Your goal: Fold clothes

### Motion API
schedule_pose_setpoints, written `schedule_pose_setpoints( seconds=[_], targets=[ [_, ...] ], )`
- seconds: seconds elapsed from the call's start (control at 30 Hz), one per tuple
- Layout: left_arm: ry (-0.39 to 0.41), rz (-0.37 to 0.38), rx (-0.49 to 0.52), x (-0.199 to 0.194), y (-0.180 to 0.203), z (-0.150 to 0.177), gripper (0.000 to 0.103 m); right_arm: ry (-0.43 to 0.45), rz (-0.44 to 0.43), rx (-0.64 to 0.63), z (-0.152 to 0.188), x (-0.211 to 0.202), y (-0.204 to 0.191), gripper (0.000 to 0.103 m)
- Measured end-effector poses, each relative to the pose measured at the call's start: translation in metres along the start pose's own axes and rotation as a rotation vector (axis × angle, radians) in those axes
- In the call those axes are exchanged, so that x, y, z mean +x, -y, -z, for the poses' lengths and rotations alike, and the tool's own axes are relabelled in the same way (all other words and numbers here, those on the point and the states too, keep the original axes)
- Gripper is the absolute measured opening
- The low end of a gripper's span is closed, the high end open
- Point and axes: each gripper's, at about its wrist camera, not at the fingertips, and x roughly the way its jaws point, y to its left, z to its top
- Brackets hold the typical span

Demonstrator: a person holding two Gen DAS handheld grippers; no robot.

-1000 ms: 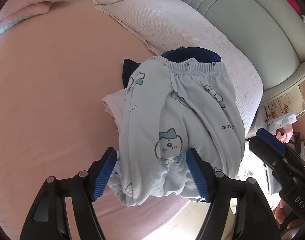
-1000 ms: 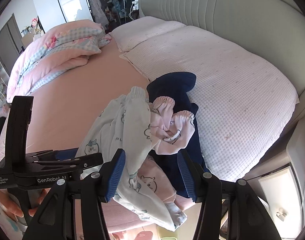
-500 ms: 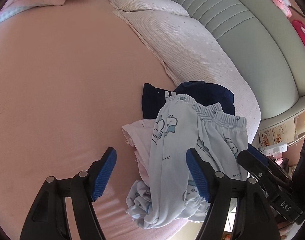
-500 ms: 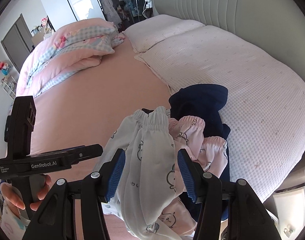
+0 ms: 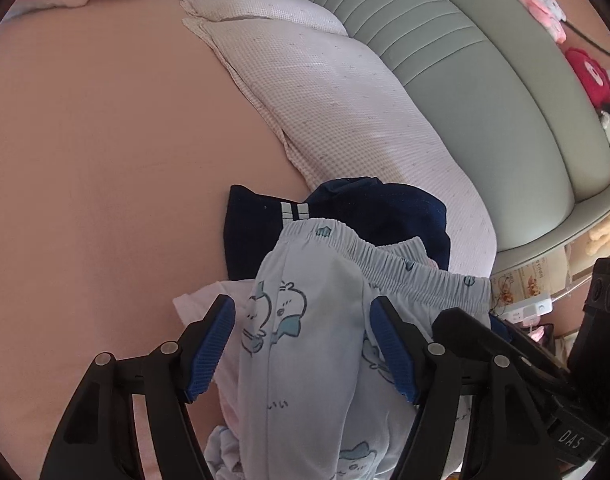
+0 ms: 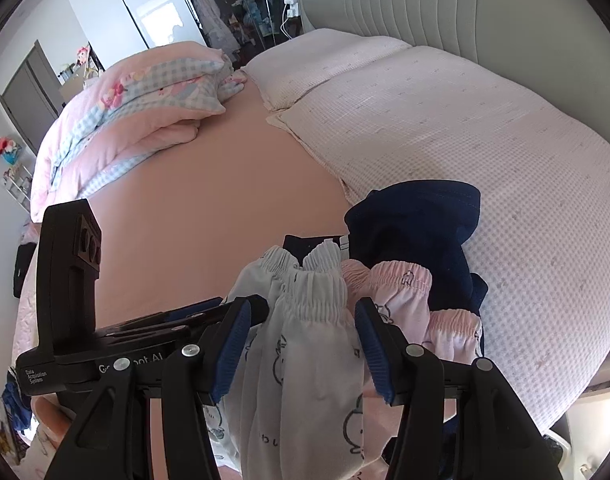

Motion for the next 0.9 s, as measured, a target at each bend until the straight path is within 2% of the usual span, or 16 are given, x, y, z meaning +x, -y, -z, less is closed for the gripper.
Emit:
schedule_pose_setpoints(
  seconds=[0.03, 0.17, 0.23, 0.3, 0.37, 0.43, 0.63, 0.9],
  targets=[
    [-0.001, 0.023, -0.011, 0.002, -0.001, 0.000, 0.051, -0.001, -0.016, 0.008, 0.000, 0.003, 0.001, 0.053],
    [0.004, 0.034, 0.009, 0.004, 0.001, 0.005, 0.039, -0.020, -0.085, 0.063, 0.001, 0.017, 0.008, 0.050],
    [0.012, 0.015, 0.052, 0.004, 0.007, 0.009, 0.030, -0.042, -0.115, 0.101, 0.003, 0.025, 0.011, 0.041],
    [0.031, -0.005, 0.098, 0.001, 0.015, 0.013, 0.028, -0.029, -0.160, 0.147, 0.006, 0.026, 0.014, 0.027],
    [0.041, -0.014, 0.126, -0.003, 0.021, 0.016, 0.024, -0.017, -0.206, 0.187, 0.009, 0.025, 0.014, 0.024],
    [0.047, -0.010, 0.133, -0.007, 0.024, 0.018, 0.018, -0.008, -0.201, 0.188, 0.011, 0.023, 0.009, 0.021],
    [0.074, 0.018, 0.122, -0.028, 0.027, 0.020, 0.011, 0.023, -0.243, 0.236, 0.015, 0.011, -0.001, 0.018],
    [0.164, 0.035, 0.100, -0.083, 0.042, 0.025, 0.009, 0.085, -0.333, 0.249, 0.012, -0.025, -0.029, 0.018]
  ],
)
